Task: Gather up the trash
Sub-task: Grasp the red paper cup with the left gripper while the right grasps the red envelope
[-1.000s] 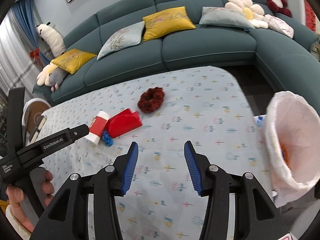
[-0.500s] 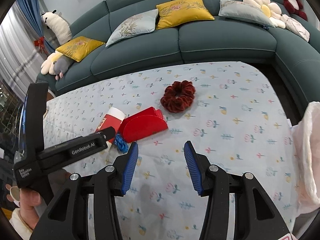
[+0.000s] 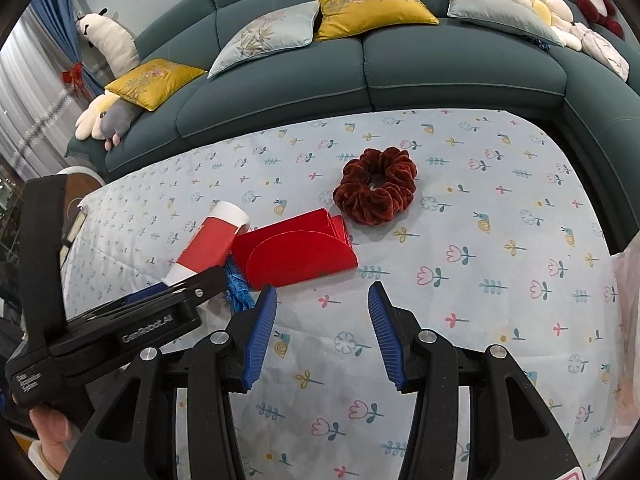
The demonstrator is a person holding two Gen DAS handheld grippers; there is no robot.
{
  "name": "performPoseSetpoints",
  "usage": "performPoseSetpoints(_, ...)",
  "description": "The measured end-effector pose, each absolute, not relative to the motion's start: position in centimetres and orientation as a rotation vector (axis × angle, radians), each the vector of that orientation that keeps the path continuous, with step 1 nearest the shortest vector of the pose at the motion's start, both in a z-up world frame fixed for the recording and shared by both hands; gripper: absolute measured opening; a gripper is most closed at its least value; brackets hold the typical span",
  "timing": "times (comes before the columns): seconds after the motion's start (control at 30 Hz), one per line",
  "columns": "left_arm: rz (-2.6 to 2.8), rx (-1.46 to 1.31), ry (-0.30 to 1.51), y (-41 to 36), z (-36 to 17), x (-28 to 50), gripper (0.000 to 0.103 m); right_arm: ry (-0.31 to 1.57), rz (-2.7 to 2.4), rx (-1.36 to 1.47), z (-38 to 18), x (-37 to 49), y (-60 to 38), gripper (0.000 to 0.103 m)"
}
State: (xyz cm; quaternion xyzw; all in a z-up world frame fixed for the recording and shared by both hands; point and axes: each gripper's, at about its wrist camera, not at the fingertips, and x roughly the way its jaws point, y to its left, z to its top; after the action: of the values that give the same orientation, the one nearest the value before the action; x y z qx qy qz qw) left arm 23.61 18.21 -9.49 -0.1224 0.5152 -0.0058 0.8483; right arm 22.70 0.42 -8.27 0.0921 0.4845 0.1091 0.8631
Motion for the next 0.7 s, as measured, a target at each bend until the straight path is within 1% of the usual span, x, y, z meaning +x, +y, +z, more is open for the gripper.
performPoseSetpoints(0.03, -0.010, -0.260, 1.080, 18.3, -9.4, 23.5, 0.070, 1.015, 0.229, 0.192, -8.3, 22.7, 0.4, 0.047)
performPoseSetpoints(0.07, -0.016, -0.270, 1.074, 18.4, -9.2, 23.3, 0.043, 1.014, 0.229, 0.190, -8.2, 22.7, 0.4, 0.047)
performPoseSetpoints(0.1, -0.029, -0.283, 1.093, 18.6, -9.2, 23.3, 0.034, 1.013, 0.229, 0.189, -8.2, 22.7, 0.4, 0.047)
performPoseSetpoints(0.2, -0.013, -0.327, 1.096, 19.2, -9.2, 23.0, 0.033, 1.014, 0.227, 0.195, -8.2, 22.9, 0.2, 0.047)
performPoseSetpoints(0.27, -0.011, -0.314, 1.093, 19.2, -9.2, 22.7, 0.018, 1.014, 0.227, 0.194, -8.3, 23.2, 0.1, 0.047)
performPoseSetpoints(0.33, -0.011, -0.326, 1.095, 19.5, -9.2, 22.6, 0.011, 1.015, 0.231, 0.186, -8.4, 23.5, 0.1, 0.047)
performPoseSetpoints(0.6, -0.008, -0.336, 1.067, 19.8, -8.6, 22.5, 0.009, 1.017, 0.274, 0.134, -8.7, 26.2, 1.1, 0.047)
performPoseSetpoints(0.7, -0.023, -0.351, 1.053, 19.9, -8.3, 22.7, 0.006, 1.015, 0.294, 0.122, -9.0, 27.6, 1.5, 0.047)
